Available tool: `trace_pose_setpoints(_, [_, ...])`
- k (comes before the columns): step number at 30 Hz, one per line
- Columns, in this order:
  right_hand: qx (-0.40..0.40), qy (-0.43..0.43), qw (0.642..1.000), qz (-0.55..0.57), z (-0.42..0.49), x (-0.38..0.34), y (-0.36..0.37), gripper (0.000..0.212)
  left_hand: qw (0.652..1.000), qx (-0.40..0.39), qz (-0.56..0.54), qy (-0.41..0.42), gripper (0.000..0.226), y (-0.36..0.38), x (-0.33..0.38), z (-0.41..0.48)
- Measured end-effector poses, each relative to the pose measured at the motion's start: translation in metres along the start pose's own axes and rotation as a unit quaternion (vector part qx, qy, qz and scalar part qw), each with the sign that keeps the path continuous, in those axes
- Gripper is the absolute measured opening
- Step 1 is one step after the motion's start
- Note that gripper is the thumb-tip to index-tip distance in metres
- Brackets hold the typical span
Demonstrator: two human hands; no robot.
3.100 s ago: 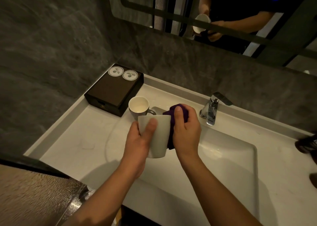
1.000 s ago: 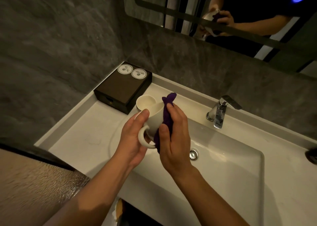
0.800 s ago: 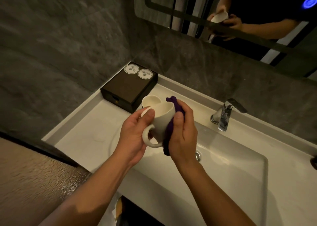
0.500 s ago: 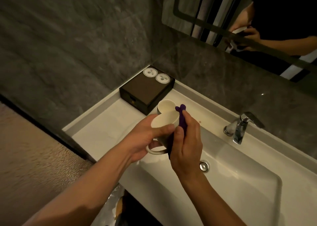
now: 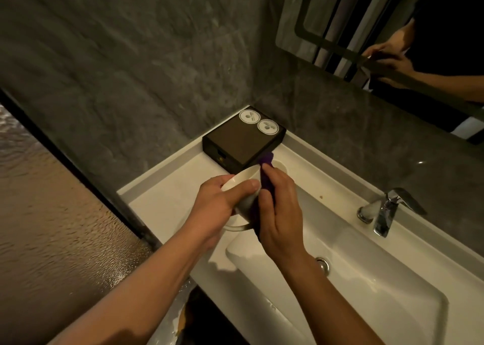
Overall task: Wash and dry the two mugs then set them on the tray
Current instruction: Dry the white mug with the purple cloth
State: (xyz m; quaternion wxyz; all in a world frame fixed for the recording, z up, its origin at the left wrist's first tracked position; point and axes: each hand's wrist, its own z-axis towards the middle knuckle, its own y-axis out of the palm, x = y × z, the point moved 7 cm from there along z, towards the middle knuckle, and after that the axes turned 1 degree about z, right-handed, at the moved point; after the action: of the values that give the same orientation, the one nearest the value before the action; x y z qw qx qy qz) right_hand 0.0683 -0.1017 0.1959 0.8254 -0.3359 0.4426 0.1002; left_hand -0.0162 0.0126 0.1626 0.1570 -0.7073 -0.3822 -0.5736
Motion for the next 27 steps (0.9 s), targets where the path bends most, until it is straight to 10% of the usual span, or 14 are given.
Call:
trace_pose_setpoints(3, [-0.007,0.15,0.981,0.124,0.01,0.018,0.0,0.026,0.999,0.008,0.003,0.042,0.073,-0.01,0.008,0.0])
trace_pose_setpoints(6, [0.052,0.366,0.857,0.359,-0.003,0.045,0.011,0.02,0.996,0.036,-0.011,0.086,0.073,-0.007,0.012,-0.007])
trace_pose_setpoints(11, [0.172,0.386,0.755,0.502,-0.016,0.046,0.024,0.038,0.985,0.124,-0.097,0.069,0.079,0.006,-0.003,-0.019])
trace_pose_setpoints(20, [0.164,0.364,0.796,0.455,-0.03,0.061,0.032,0.035,0.969,0.194,-0.147,0.045,0.083,0.021,-0.027,-0.018])
trace_pose_setpoints(27, [0.158,0.389,0.832,0.364,-0.046,0.081,0.032,0.039,0.979,0.178,0.027,0.097,0.083,0.029,-0.029,0.007])
